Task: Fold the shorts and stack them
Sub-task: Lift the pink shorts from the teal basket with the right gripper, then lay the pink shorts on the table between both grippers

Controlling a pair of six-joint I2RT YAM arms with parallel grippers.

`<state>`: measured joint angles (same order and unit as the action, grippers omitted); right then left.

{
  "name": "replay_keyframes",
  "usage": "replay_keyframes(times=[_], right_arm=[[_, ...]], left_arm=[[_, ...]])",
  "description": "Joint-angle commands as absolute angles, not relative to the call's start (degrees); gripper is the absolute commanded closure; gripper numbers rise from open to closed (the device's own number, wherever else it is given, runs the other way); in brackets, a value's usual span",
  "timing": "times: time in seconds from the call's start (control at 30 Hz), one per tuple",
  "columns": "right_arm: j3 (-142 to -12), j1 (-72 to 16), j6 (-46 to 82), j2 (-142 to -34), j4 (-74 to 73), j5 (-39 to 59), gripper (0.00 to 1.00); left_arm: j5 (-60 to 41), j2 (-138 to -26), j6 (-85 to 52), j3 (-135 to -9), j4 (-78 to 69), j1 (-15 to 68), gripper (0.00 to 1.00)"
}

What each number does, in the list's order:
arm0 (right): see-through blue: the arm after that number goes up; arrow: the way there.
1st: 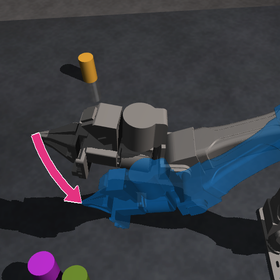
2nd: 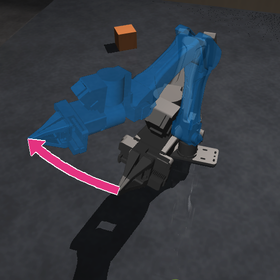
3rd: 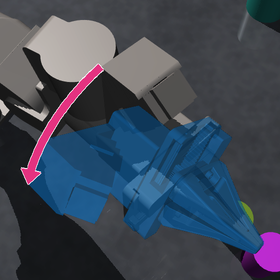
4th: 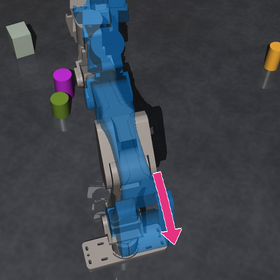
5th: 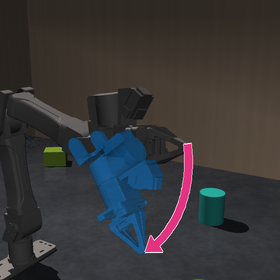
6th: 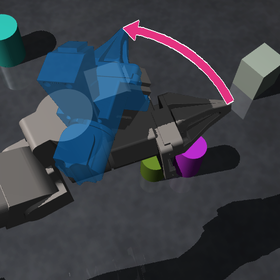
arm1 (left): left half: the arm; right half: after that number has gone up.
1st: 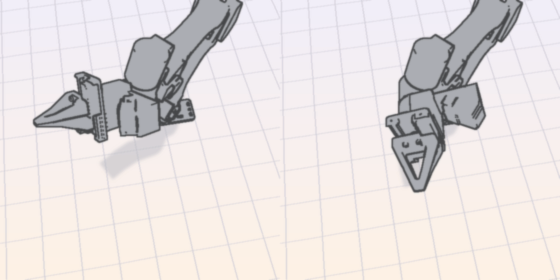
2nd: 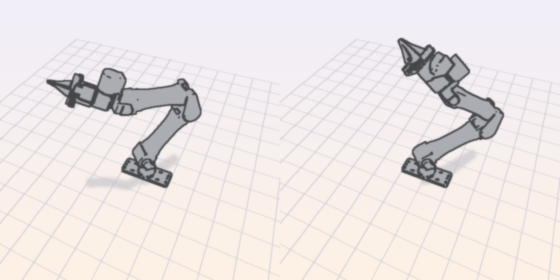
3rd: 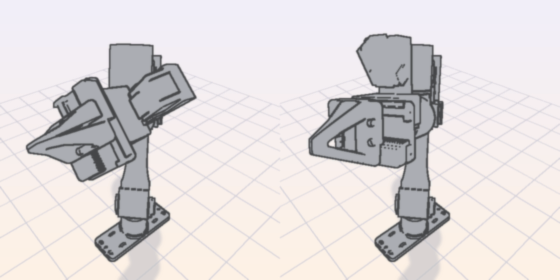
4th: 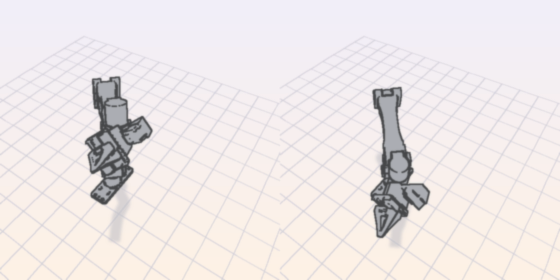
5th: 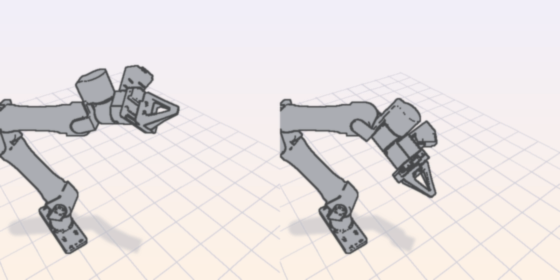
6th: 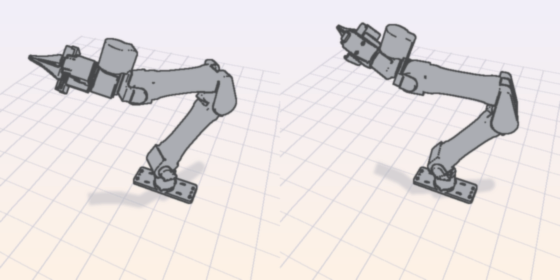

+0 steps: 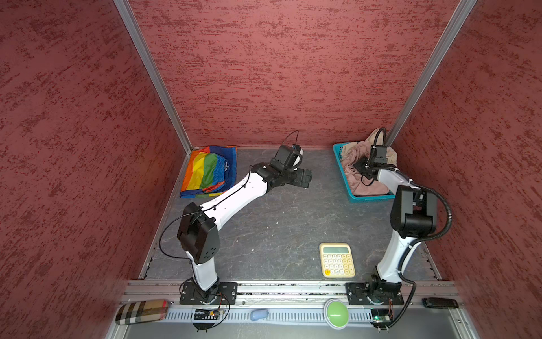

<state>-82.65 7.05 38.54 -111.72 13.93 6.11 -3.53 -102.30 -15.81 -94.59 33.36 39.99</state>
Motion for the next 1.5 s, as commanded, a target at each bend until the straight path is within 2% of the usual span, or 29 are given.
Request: replay_keyframes(times=[0.0,0.13,0.23,0.33,0.47,0.53,0.57,0.63,0.7,0.77,0.83,0.87,0.9,0.97,1.03,1.2,1.23,1.47], right_arm=[[-84.3,4.6,37.5,-104.9,16.6,4.4,1.0],[-86.3,0.9,35.9,-97.5,19.2,3.8,1.0],[-93.7,-4.0,33.8,-94.3,23.3,4.6,1.0],[-113.6,-12.7,29.5,-97.8,32.1,7.1,1.0],[-152.2,-24.8,20.3,-111.5,49.5,12.8,1.0],[-162.3,-25.4,19.7,-116.8,56.0,15.1,1.0],[-162.1,-24.9,19.9,-117.6,57.7,15.4,1.0],[-153.6,-24.6,17.7,-116.5,58.2,14.2,1.0],[-137.9,-24.1,17.2,-112.0,52.1,12.8,1.0],[-116.6,-21.5,20.2,-105.4,38.6,15.5,1.0],[-104.6,-17.8,24.7,-102.5,30.3,19.4,0.94],[-100.9,-16.2,26.1,-102.0,28.3,20.9,0.9],[-98.8,-15.3,26.5,-101.7,27.4,22.1,0.78],[-95.5,-14.6,25.7,-101.7,27.3,22.9,0.49],[-93.1,-14.6,24.5,-101.0,27.9,21.4,0.35],[-85.8,-14.8,25.5,-97.4,26.1,19.8,0.06],[-83.7,-15.4,26.7,-97.0,24.2,20.2,0.01],[-78.2,-20.5,33.1,-104.2,13.9,20.8,0.01]], left_arm=[[-7.0,-101.1,-18.0,-94.6,29.8,39.8,0.01],[-9.7,-101.4,-20.9,-95.6,28.5,38.5,0.01],[-13.3,-101.1,-23.5,-97.2,28.4,35.3,0.01],[-13.8,-99.4,-25.9,-99.2,29.8,30.3,0.01],[-14.0,-93.9,-28.6,-97.4,29.1,23.3,0.01],[-13.7,-90.9,-29.5,-94.6,28.5,20.5,0.01],[-13.3,-89.4,-30.1,-92.9,28.0,19.1,0.01],[-13.4,-87.3,-31.2,-89.3,27.3,16.9,0.01],[-13.8,-85.8,-32.4,-86.6,27.2,15.1,0.01],[-13.9,-84.6,-33.4,-83.8,27.0,13.6,0.01],[-14.6,-83.7,-34.3,-81.5,26.6,12.3,0.01],[-14.9,-83.3,-34.6,-80.8,26.8,11.7,0.01],[-15.2,-83.0,-34.6,-80.4,27.2,11.1,0.01],[-15.9,-82.3,-34.7,-79.7,28.1,10.0,0.01],[-16.1,-81.1,-34.4,-78.6,28.6,9.4,0.01],[-17.2,-77.3,-35.6,-72.7,27.5,9.2,0.01],[-17.8,-76.7,-36.1,-71.0,26.7,9.2,0.01],[-25.3,-83.0,-41.1,-68.6,22.4,10.3,0.01]])
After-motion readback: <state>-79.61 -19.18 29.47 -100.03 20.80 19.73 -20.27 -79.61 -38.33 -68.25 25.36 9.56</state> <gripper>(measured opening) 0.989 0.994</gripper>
